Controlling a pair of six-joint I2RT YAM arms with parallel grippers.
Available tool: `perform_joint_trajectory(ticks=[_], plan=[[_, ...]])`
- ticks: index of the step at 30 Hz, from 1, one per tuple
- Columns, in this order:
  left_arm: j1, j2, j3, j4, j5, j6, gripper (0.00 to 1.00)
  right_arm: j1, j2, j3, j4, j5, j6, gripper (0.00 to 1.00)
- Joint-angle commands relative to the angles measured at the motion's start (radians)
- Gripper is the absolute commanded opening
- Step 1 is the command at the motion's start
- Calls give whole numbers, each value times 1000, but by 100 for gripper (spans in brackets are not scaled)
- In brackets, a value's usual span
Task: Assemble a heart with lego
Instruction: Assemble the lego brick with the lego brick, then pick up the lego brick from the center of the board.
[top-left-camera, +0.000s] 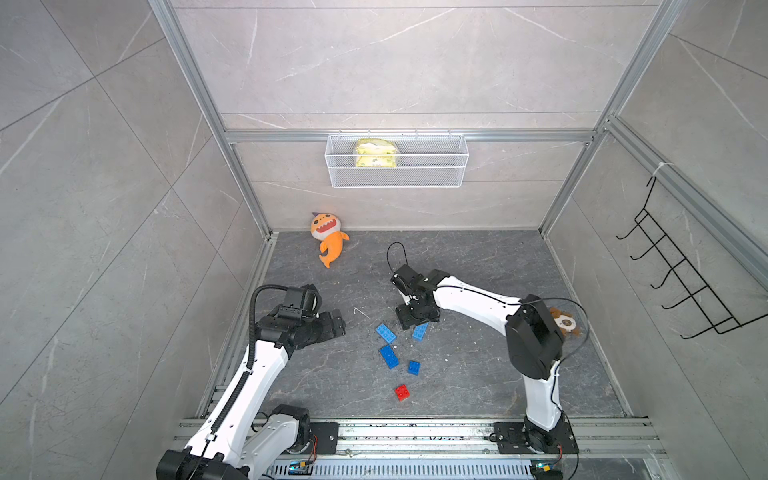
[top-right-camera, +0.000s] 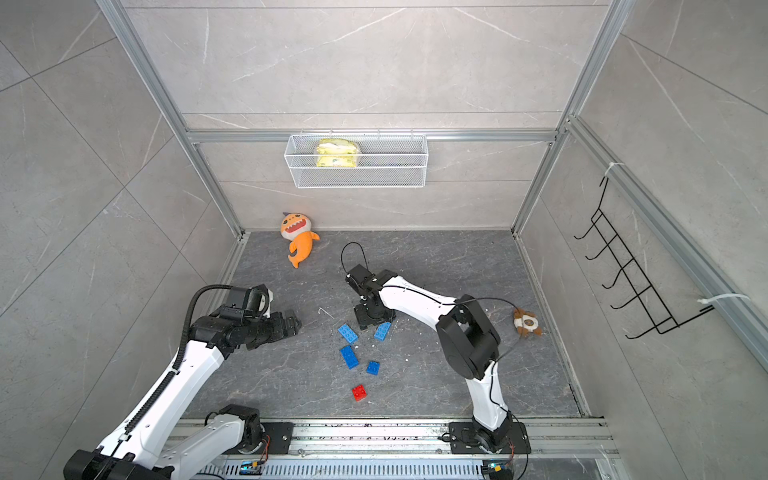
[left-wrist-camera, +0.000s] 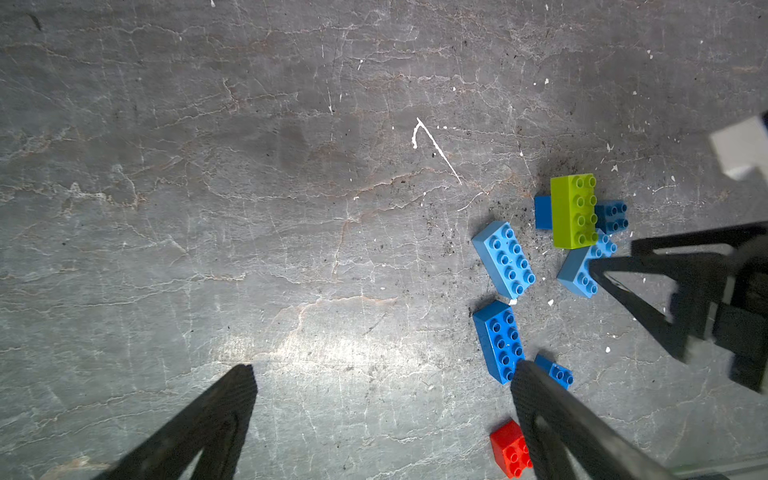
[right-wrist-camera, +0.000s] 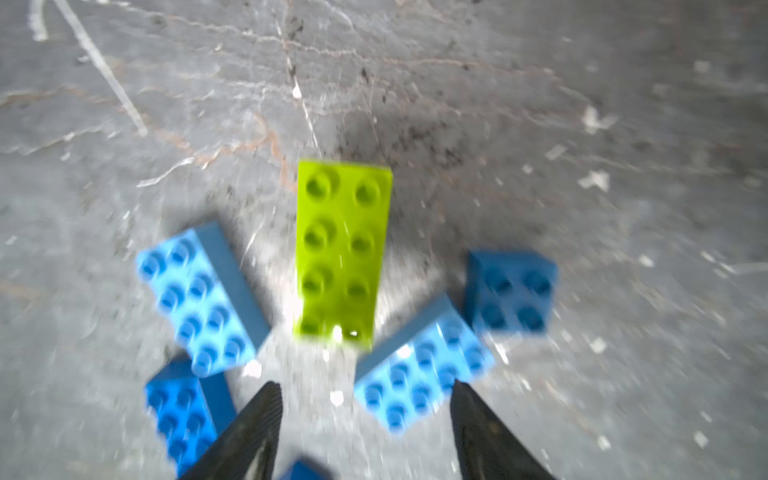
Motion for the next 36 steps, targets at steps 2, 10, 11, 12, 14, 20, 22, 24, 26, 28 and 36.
perform_joint_trajectory(ticks=[2, 10, 11, 12, 14, 20, 22, 24, 26, 28, 36], plan=[[-9, 5, 1, -4, -15, -12, 100, 16, -136, -172, 28, 33, 123, 66], [-14, 9, 5, -10, -24, -9, 100, -32, -94, -255, 188, -22, 244, 65], [-19, 7, 5, -12, -29, -10, 100, -37, -80, -249, 206, -28, 249, 65], [-23, 5, 5, -12, -35, -10, 100, -39, -69, -241, 218, -30, 254, 66], [-30, 2, 5, -16, -47, -11, 100, -42, -50, -225, 235, -34, 256, 65], [-38, -15, 5, -18, -55, -13, 100, -48, 34, -151, 188, -1, 229, 64], [-41, -16, 5, -18, -58, -13, 100, -48, 44, -138, 165, 17, 219, 59], [-43, -15, 5, -17, -57, -13, 100, -48, 41, -134, 142, 40, 210, 54], [-42, -10, 7, -17, -56, -13, 100, -48, 37, -136, 119, 58, 196, 49], [-42, -6, 7, -19, -56, -13, 100, -47, 37, -135, 92, 77, 178, 46], [-43, -8, 7, -19, -58, -12, 100, -48, 23, -139, 77, 70, 141, 42]])
